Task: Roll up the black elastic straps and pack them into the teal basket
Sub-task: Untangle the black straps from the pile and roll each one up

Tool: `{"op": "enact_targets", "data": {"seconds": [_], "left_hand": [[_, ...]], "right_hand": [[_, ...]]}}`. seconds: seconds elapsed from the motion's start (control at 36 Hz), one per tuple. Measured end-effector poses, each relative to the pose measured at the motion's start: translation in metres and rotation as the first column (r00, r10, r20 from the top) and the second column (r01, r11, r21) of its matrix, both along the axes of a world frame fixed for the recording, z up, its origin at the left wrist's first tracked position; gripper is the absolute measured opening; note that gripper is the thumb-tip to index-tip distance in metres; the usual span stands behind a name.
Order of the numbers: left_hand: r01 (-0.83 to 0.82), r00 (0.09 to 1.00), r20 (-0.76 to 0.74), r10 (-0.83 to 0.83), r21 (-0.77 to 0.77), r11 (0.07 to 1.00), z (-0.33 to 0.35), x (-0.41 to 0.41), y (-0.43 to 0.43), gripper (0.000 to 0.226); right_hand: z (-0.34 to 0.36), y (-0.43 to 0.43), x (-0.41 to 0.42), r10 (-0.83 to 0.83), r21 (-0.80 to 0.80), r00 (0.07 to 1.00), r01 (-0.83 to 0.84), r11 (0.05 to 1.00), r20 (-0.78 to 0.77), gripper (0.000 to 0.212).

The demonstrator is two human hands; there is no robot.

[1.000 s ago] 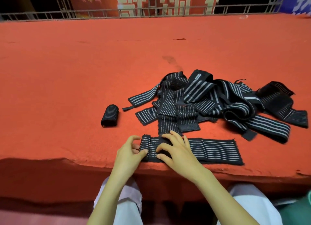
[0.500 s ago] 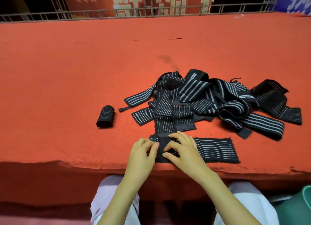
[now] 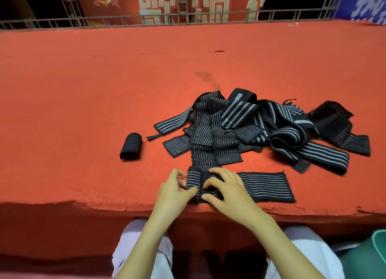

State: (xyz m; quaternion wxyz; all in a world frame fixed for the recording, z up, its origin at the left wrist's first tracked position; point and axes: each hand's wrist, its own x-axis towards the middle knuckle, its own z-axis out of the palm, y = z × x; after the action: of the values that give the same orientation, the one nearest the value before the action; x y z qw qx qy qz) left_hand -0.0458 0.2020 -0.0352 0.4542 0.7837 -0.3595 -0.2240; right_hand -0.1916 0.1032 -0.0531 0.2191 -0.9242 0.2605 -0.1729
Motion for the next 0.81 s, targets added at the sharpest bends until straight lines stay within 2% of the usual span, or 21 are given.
{"op": "enact_targets", "data": {"seconds": [0.06,0.11,0.17,0.25,0.31,0.36,0.44,0.53,0.58,0.64,0.69,0.75,0.81], "left_hand": [[0.007,1.000,-0.010,-0.007,-0.014,1.000,0.000,0.000,0.001,0.033],[0.010,1.000,-0.020,-0.010,-0.023,1.000,0.001,0.000,0.002,0.032],[0.008,0.999,-0.031,-0.009,-0.021,1.000,0.001,0.000,0.001,0.031],[0.003,0.999,-0.034,-0.003,0.009,1.000,0.001,0.001,-0.001,0.030],[0.005,1.000,-0.031,-0.004,0.036,0.999,0.002,0.004,-0.003,0.031],[0.005,1.000,-0.009,-0.004,0.059,0.998,0.002,0.005,-0.004,0.033],[0.000,1.000,0.012,-0.001,0.060,0.998,0.001,0.004,-0.003,0.034],[0.002,1.000,0.008,-0.002,0.055,0.998,0.000,0.004,-0.002,0.035],[0.010,1.000,0.000,-0.010,0.062,0.998,0.000,0.005,-0.003,0.036],[0.019,1.000,-0.006,-0.018,0.069,0.997,-0.001,0.007,-0.004,0.034],[0.020,1.000,-0.015,-0.019,0.065,0.998,-0.002,0.007,-0.002,0.032],[0.013,0.999,-0.040,-0.012,0.044,0.999,-0.004,0.007,0.000,0.032],[0.005,0.999,-0.048,-0.003,0.039,0.999,-0.004,0.006,0.000,0.032]], "right_hand": [[0.004,-0.004,0.004,-0.018,0.013,1.000,0.018,1.000,0.015,0.045],[0.011,-0.015,0.014,-0.056,0.026,0.995,0.055,0.998,0.077,0.036],[0.014,-0.034,0.026,-0.065,0.037,0.996,0.063,0.997,0.068,0.029],[0.023,-0.057,0.047,0.051,0.094,0.992,-0.040,0.995,-0.118,0.046],[0.028,-0.067,0.063,0.201,0.102,0.946,-0.180,0.978,-0.255,0.058],[0.035,-0.076,0.077,0.318,0.099,0.874,-0.303,0.948,-0.368,0.059],[0.046,-0.086,0.090,0.379,0.038,0.801,-0.410,0.911,-0.464,0.034],[0.057,-0.090,0.096,0.368,-0.043,0.773,-0.452,0.891,-0.516,0.013],[0.058,-0.089,0.098,0.345,-0.073,0.787,-0.440,0.895,-0.511,0.005],[0.056,-0.089,0.098,0.310,-0.098,0.817,-0.403,0.910,-0.487,0.009],[0.052,-0.090,0.098,0.211,-0.194,0.875,-0.321,0.927,-0.436,0.006],[0.051,-0.096,0.097,0.054,-0.314,0.951,-0.154,0.937,-0.306,0.012],[0.053,-0.102,0.096,-0.109,-0.380,0.985,0.050,0.923,-0.136,0.012]]}}
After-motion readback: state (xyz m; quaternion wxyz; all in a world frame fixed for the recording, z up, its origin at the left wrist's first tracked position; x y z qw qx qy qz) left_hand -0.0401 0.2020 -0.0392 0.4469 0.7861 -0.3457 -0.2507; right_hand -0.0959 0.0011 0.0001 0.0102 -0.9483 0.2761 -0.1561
